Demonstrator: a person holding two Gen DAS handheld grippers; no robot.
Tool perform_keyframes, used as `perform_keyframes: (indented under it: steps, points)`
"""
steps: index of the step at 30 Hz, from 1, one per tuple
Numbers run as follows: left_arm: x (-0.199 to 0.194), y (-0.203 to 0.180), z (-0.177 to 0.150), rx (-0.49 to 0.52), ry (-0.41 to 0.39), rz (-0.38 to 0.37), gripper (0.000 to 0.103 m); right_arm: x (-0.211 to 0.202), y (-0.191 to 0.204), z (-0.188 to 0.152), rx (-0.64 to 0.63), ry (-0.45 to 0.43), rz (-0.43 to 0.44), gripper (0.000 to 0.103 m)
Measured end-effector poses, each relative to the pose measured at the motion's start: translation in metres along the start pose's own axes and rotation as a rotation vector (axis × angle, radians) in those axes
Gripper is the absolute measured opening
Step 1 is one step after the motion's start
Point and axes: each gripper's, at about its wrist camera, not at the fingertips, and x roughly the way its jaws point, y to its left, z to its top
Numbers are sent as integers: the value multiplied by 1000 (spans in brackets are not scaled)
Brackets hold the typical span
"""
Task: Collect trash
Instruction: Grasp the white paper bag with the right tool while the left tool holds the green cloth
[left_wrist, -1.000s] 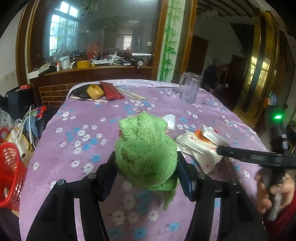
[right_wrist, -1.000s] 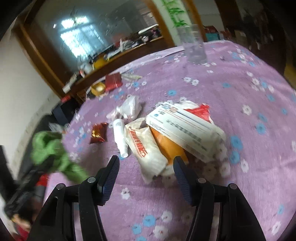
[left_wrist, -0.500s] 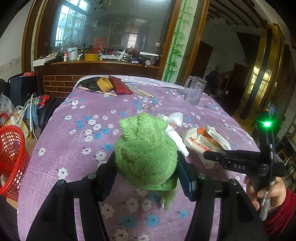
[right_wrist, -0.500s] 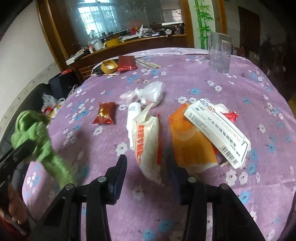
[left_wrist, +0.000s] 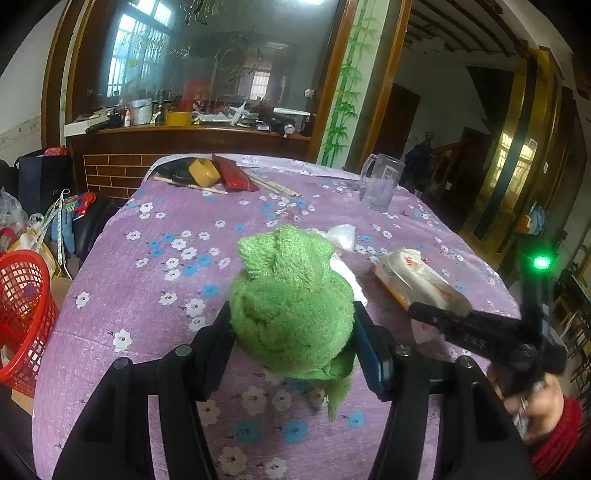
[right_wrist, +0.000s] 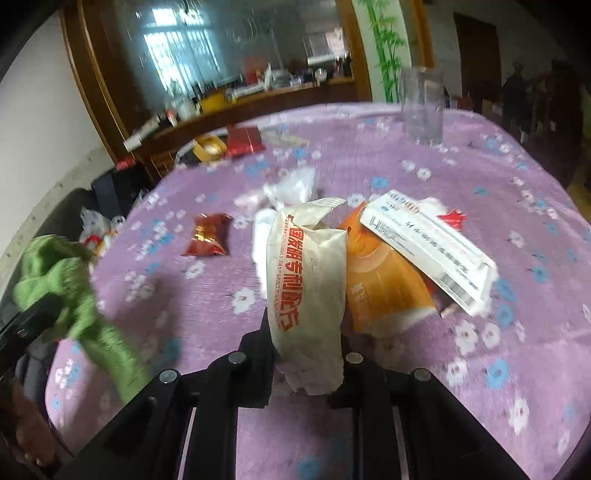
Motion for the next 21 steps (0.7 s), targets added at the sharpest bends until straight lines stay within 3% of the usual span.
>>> perform_keyframes:
  steps: [5, 21]
  points:
    - [-9, -12, -1, 21, -14, -6, 59, -32, 15, -13, -16, -56, 37, 20]
    - [-36, -18, -15, 49, -23, 34, 59, -68, 45, -41, -51, -85, 82, 20]
